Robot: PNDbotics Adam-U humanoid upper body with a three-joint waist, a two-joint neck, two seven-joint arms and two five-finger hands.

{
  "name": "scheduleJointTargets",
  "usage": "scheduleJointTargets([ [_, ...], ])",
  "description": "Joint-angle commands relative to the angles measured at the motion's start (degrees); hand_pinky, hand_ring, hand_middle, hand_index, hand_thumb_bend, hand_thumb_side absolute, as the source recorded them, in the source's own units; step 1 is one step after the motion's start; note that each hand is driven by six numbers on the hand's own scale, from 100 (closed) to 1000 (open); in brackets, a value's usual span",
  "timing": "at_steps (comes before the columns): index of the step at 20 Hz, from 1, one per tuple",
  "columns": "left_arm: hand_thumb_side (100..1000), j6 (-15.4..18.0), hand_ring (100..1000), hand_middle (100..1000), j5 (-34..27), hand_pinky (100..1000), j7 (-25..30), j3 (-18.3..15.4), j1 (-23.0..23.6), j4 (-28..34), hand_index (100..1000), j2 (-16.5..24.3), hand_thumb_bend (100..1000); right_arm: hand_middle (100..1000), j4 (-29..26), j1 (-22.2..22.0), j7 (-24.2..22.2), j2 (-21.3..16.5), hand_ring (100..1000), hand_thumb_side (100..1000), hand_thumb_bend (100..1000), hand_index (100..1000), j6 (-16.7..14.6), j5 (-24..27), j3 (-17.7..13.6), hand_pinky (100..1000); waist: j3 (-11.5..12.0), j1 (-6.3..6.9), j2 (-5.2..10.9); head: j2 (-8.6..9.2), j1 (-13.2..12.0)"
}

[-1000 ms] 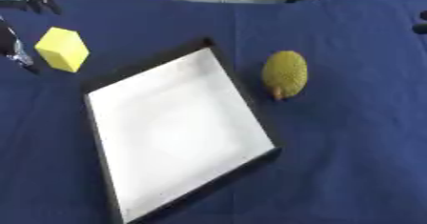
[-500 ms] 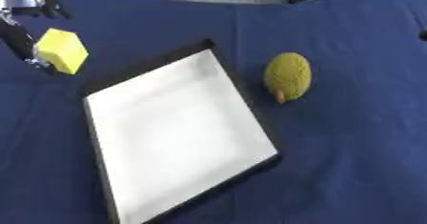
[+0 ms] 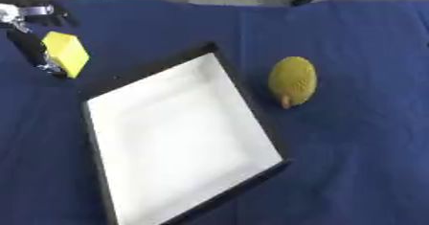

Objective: Pick up objects on the table and place them in the box.

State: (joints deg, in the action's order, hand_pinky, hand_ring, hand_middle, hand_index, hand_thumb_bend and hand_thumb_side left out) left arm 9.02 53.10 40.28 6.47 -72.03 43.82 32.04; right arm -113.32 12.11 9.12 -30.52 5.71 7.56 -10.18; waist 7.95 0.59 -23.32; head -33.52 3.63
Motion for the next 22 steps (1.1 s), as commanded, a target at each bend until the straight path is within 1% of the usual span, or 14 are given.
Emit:
scheduleJointTargets([
  [1,100,0.30,881,917,0.43,887,0.63,-0.60,-1.44,0.17,873,1.08,720,765,-1.27,0.50,-0.12,-0.72,780,541,100,895,0.10,-0.53,-0.14,1000,-0.09,0.70,0.24,0.78,-0.17],
  [6,100,0.86,878,912,1.21,889,1.83,-0.65,-1.41,-0.20,861,1.11,691,763,-1.27,0.48,-0.17,-0.52,778,540,100,894,0.15,-0.57,-0.07,1000,-0.22,0.73,0.05,0.94,-0.32],
  [15,100,0.38,878,915,3.95,899,2.00,-1.06,-1.42,-0.62,859,1.61,696,760,-1.27,0.25,-0.47,-0.22,776,545,100,894,0.49,-0.91,0.24,1000,-0.13,0.84,-0.19,1.22,-0.24],
  [18,100,0.15,870,896,5.13,895,1.63,-1.38,-1.42,-0.91,850,1.55,699,761,-1.27,0.19,-0.59,-0.14,777,546,100,894,0.58,-1.00,0.34,1000,-0.13,0.83,-0.22,1.32,-0.20],
  [22,100,0.60,819,811,4.88,851,1.17,-1.53,-1.49,-1.07,820,1.25,703,761,-1.27,0.08,-0.74,-0.03,777,547,100,894,0.72,-1.13,0.48,1000,-0.14,0.77,-0.23,1.43,-0.19],
])
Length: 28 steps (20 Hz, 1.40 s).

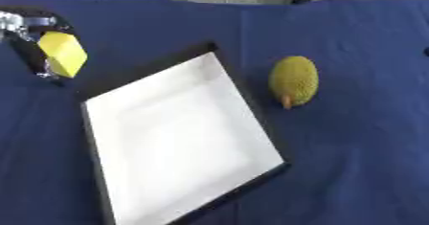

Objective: Pick up objects on the table and place them in the box.

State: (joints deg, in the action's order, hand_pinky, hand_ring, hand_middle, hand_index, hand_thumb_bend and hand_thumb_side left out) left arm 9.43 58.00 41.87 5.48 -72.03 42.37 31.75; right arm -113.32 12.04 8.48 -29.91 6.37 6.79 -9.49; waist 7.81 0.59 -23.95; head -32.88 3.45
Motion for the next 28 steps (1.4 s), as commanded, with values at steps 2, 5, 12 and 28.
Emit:
scheduleJointTargets([
  [2,100,0.41,807,799,-0.25,844,-0.37,-0.40,-1.54,0.31,808,1.45,700,761,-1.27,0.12,-0.16,-0.60,777,546,100,895,0.04,-0.38,-0.17,1000,-0.03,0.74,0.39,0.73,-0.04],
  [5,100,0.48,805,797,0.19,845,-0.14,-0.17,-1.64,0.29,804,1.40,691,761,-1.27,0.06,-0.16,-0.56,777,547,100,895,0.03,-0.41,-0.21,1000,-0.09,0.78,0.37,0.66,-0.08],
  [12,100,0.42,799,804,4.52,843,-3.41,-0.45,-1.80,0.85,798,0.95,680,761,-1.26,0.08,-0.43,-0.20,778,554,100,895,0.33,-0.61,-0.02,1000,-0.52,0.91,0.04,1.17,-0.56],
  [28,100,-0.25,594,520,11.18,720,-13.68,-1.34,-1.83,-0.81,520,0.06,681,761,-1.14,-0.21,-0.85,0.21,778,556,100,897,0.62,-1.27,0.21,1000,-0.91,0.94,-0.34,0.87,-0.91],
])
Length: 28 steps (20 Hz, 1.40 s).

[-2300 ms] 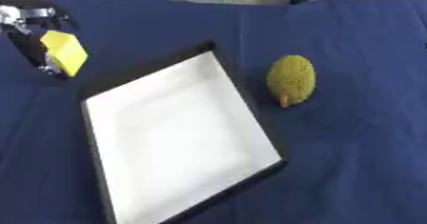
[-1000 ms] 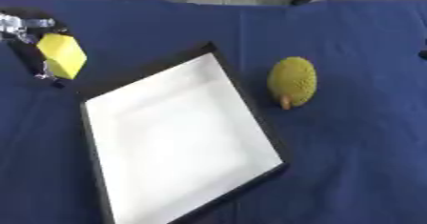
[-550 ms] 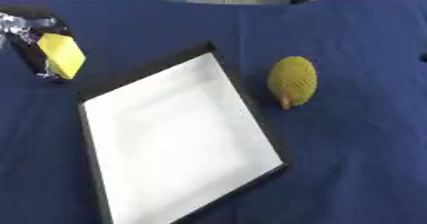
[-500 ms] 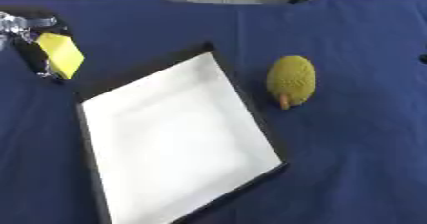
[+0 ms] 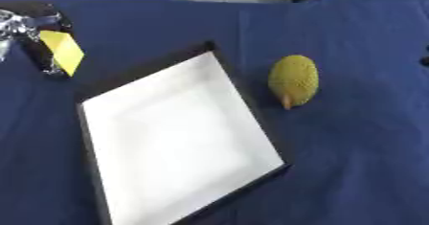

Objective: Pick up objects on the table and place them in the box.

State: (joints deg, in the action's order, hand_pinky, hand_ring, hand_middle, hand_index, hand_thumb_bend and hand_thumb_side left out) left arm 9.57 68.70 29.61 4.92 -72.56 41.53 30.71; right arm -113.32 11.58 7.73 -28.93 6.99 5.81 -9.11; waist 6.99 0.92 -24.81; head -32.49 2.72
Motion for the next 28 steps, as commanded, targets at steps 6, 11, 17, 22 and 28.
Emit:
scheduleJointTargets([
  [6,100,-0.70,522,445,-1.49,673,-1.10,-1.26,-1.54,-0.85,438,0.93,695,761,-1.12,0.02,-0.05,-0.67,779,553,100,897,-0.01,-0.39,-0.25,1000,-0.01,0.48,0.63,0.36,-0.11],
  [11,100,-1.02,508,425,-4.63,661,0.15,-1.26,-2.54,0.95,421,1.22,688,761,-1.00,-0.49,0.02,-0.92,779,547,100,898,-0.08,-0.32,-0.38,1000,0.48,0.47,1.35,-0.82,0.18],
  [17,100,-0.22,494,413,-10.99,640,1.59,-0.21,-3.45,4.89,415,1.55,652,760,-0.90,-1.09,0.01,-1.40,780,534,100,898,-0.30,0.18,-0.61,1000,1.04,0.51,2.70,-2.23,0.49],
  [22,100,1.62,484,403,-19.29,629,3.33,3.10,-5.02,11.95,409,1.59,622,759,-0.79,-1.80,0.07,-2.07,780,529,100,898,-0.51,0.69,-0.87,1000,1.91,0.65,4.02,-3.14,0.98],
  [28,100,0.48,480,399,-32.73,625,7.21,8.70,-7.25,24.75,408,0.36,611,760,-0.23,-2.42,0.13,-3.09,781,523,100,898,-0.58,1.35,-1.25,1000,2.90,1.07,5.69,-3.87,1.55],
])
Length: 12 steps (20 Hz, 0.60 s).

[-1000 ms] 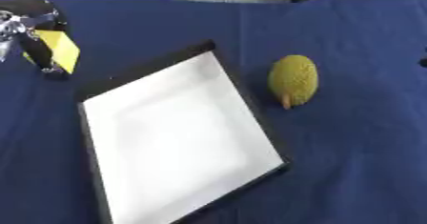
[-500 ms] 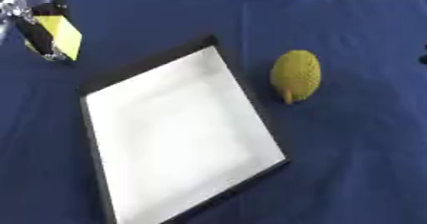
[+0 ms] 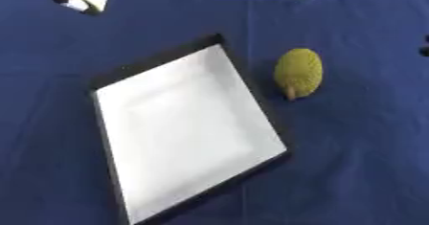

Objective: Pick up objects on the table and place them in the box.

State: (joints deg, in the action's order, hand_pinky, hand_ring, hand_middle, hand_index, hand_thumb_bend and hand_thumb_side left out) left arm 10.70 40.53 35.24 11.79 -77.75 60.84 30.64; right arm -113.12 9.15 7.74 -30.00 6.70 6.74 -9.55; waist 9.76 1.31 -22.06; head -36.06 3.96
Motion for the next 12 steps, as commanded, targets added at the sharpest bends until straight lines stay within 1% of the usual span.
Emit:
scheduleJointTargets([
  [1,100,-0.98,482,402,-6.25,628,2.47,3.11,-2.59,7.61,410,0.00,619,760,-0.31,-0.03,0.25,-2.17,782,523,100,898,-0.32,0.58,-0.97,1000,0.24,0.76,3.21,-0.36,0.32],
  [4,100,-1.64,487,411,-9.96,637,5.54,7.60,-3.86,13.93,414,-0.75,652,760,-0.16,0.05,0.78,-2.65,782,523,100,898,-0.35,1.24,-1.38,1000,0.36,0.97,3.85,-0.41,0.22],
  [7,100,-2.91,489,411,-12.86,637,7.57,11.53,-4.31,20.03,413,-1.34,662,760,-0.13,0.16,0.94,-3.07,782,523,100,898,-0.43,1.82,-1.44,1000,0.31,1.15,4.30,-0.58,0.19],
  [12,100,-6.11,499,421,-14.41,642,10.00,17.89,-3.89,26.92,419,-2.45,685,759,0.01,-0.14,1.47,-3.21,782,523,100,898,-0.57,2.25,-2.07,1000,0.25,1.27,4.68,-0.89,-0.22],
])
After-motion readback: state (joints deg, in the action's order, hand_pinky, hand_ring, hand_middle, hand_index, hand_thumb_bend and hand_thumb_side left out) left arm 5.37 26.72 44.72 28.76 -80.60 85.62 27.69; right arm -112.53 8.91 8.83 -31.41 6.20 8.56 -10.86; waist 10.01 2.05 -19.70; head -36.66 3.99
